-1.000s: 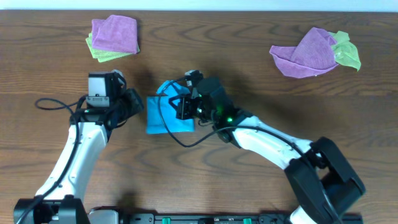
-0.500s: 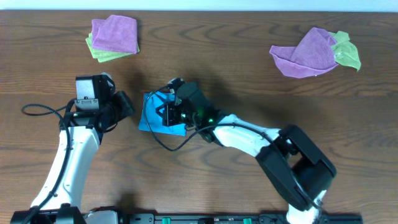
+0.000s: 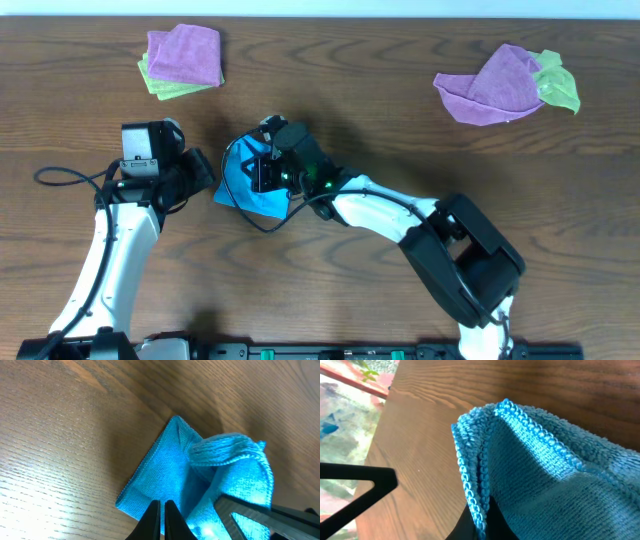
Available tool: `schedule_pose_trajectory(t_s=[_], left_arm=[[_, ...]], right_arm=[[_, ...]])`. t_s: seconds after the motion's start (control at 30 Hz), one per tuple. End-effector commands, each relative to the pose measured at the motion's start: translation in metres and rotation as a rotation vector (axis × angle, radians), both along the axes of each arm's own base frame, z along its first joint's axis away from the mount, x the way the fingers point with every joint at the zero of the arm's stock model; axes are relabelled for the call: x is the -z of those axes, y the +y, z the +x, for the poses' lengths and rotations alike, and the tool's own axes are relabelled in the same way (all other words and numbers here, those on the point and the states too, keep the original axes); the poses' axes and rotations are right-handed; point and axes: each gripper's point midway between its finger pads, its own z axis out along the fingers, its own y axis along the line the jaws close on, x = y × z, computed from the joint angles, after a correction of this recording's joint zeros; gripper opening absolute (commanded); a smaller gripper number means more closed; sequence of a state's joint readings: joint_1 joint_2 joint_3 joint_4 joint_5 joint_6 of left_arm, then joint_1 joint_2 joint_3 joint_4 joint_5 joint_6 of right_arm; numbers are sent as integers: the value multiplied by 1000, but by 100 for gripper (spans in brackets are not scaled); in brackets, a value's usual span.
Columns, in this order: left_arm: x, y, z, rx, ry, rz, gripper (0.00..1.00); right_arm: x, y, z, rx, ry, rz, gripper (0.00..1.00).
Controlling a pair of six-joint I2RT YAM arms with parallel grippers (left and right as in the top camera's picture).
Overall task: Fold the cloth
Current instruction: 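Lay the right end onto the left end, folding the strip in half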
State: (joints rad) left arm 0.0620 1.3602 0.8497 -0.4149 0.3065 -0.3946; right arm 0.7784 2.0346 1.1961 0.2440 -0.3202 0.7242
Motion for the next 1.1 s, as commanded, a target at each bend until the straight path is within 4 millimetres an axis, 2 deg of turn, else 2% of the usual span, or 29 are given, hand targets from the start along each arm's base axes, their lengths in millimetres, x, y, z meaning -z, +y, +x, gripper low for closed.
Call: schedule_pose_trajectory(t_s=[0.0, 0.33, 0.67, 0.7, 0.8, 0.97, 1.07], left_arm=[[-13, 5, 6, -5, -37, 26, 6], [-13, 5, 6, -5, -37, 25, 6], [-13, 5, 6, -11, -36, 21, 6], [-13, 5, 6, -11, -36, 21, 6], [-13, 5, 6, -11, -37, 21, 6], [-19, 15, 7, -38, -53, 29, 6], [-25, 23, 8, -63, -71, 31, 6]], right_arm=[[5, 8, -2, -16, -13, -12, 1], [1, 15, -3, -30, -33, -1, 1], [13, 27, -4, -58, -19, -4, 1], [13, 27, -4, -64, -23, -4, 4], [11, 31, -9, -96, -29, 3, 28], [6, 37, -19, -162, -15, 35, 38], [4, 39, -25, -193, -3, 52, 40]])
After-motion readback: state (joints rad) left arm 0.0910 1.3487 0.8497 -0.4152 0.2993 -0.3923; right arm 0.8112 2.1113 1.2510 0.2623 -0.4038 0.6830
